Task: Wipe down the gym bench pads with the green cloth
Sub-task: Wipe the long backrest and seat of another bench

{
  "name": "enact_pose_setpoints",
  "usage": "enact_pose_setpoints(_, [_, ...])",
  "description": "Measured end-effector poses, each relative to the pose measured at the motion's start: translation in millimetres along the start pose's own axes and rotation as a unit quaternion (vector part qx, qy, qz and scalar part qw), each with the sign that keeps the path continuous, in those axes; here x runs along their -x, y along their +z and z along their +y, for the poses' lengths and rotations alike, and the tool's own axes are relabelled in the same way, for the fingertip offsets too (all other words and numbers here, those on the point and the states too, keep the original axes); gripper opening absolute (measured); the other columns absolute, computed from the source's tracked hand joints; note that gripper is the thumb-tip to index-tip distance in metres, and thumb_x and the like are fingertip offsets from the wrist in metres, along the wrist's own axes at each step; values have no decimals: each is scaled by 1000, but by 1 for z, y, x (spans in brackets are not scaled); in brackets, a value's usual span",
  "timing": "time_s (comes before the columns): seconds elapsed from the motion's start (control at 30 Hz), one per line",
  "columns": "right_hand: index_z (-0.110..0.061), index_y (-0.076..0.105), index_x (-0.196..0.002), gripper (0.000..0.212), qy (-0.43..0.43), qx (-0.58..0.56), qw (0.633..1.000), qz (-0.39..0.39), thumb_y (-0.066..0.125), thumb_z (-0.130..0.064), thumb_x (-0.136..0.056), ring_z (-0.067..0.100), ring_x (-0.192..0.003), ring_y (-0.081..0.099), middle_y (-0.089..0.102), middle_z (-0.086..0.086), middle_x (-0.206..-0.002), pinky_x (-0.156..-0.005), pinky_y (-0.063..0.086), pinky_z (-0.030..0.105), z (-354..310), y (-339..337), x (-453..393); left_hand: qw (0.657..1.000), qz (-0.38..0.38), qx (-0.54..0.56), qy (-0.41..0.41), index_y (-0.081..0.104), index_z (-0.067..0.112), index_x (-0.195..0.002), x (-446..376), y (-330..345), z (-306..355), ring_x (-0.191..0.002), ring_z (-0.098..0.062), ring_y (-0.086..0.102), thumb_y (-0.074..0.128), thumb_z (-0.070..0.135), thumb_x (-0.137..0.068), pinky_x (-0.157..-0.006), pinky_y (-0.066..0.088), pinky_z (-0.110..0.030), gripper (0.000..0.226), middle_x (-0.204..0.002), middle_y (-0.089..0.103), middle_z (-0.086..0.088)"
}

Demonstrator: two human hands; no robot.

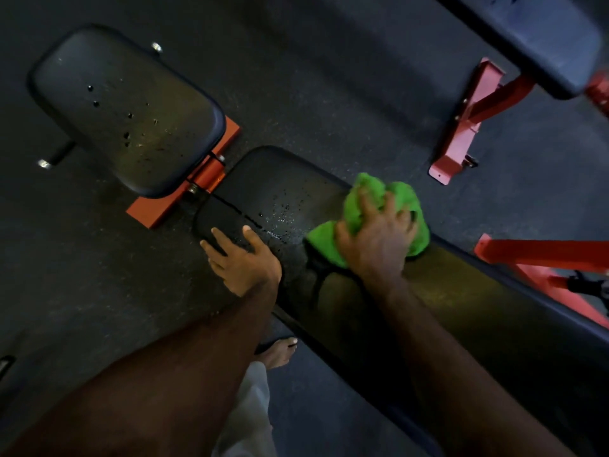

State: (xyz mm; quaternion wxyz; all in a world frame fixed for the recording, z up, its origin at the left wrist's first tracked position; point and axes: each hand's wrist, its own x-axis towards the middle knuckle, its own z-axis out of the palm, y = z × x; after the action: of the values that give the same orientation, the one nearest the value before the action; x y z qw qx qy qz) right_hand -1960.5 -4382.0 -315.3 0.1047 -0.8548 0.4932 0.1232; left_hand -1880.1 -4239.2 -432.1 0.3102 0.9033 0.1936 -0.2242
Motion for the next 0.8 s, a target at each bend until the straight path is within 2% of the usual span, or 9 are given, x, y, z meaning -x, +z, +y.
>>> enact_pose_setpoints(0.1, [-42, 40, -156, 79, -162, 28, 985, -45, 43, -73, -83, 42, -140, 45, 42, 11, -160, -115, 38, 59, 24, -4, -2, 1000, -13, -3, 0, 23, 27, -164, 0, -1, 1, -153, -36, 24, 36, 61, -104, -119, 29, -53, 70, -172, 14, -8])
enact_pose_setpoints(0.17, [-41, 45, -152, 75, -54, -9, 998, -30, 50, -75, -85, 40, -126, 59, 53, 12, -149, -103, 50, 53, 50, -17, -26, 1000, -13, -3, -4, 22, 27, -164, 0, -2, 1, -153, -35, 23, 35, 62, -104, -119, 29, -53, 71, -172, 13, -7])
enact_pose_setpoints(0.23, [-38, 48, -150, 76, 130, -71, 987, -66, 54, -78, -86, 39, -120, 62, 60, 14, -141, -101, 51, 52, 60, -27, -46, 1000, -21, -2, -4, 20, 27, -164, 1, -4, 2, -154, -35, 22, 35, 62, -104, -119, 29, -53, 71, -172, 12, -7])
enact_pose_setpoints(0.27, [-35, 48, -150, 79, 163, -80, 980, -85, 52, -80, -85, 39, -120, 62, 60, 15, -140, -102, 50, 51, 55, -29, -51, 1000, -21, -2, -1, 20, 28, -164, 1, -4, 2, -154, -35, 22, 35, 62, -104, -118, 29, -54, 71, -172, 11, -7])
enact_pose_setpoints(0.47, [-44, 38, -155, 80, -135, 23, 990, -38, 50, -79, -84, 42, -124, 56, 46, 10, -153, -101, 49, 56, 35, -8, -18, 1000, -31, 1, -2, 19, 29, -164, 1, -4, 2, -154, -37, 22, 34, 64, -103, -118, 31, -56, 71, -172, 10, -6])
enact_pose_setpoints(0.5, [-43, 40, -155, 79, -120, 2, 992, -46, 52, -79, -85, 42, -122, 59, 49, 10, -151, -100, 51, 54, 41, -12, -27, 1000, -30, -2, -4, 19, 29, -164, 2, -4, 3, -154, -37, 22, 35, 63, -104, -118, 31, -56, 71, -172, 10, -7])
enact_pose_setpoints(0.57, [-40, 46, -152, 77, 20, -64, 996, -61, 59, -76, -85, 42, -121, 60, 54, 12, -144, -100, 50, 50, 39, -13, -47, 1000, -25, -8, -7, 19, 28, -164, 1, -5, 5, -154, -36, 22, 35, 62, -104, -118, 30, -55, 71, -172, 10, -7])
enact_pose_setpoints(0.63, [-38, 46, -152, 75, 68, -28, 996, -59, 59, -73, -87, 44, -127, 54, 49, 14, -148, -105, 42, 52, 20, -8, -46, 1000, -29, -8, -2, 19, 28, -164, 2, -6, 4, -154, -36, 21, 35, 62, -104, -119, 28, -54, 71, -172, 10, -7])
enact_pose_setpoints(0.8, [-48, 31, -158, 77, -221, 58, 972, -55, 43, -77, -88, 46, -147, 32, 35, 7, -165, -118, 28, 62, 6, 11, -3, 1000, -23, -9, 1, 22, 25, -164, 1, -5, 4, -152, -37, 25, 36, 61, -104, -116, 32, -56, 71, -172, 12, -9])
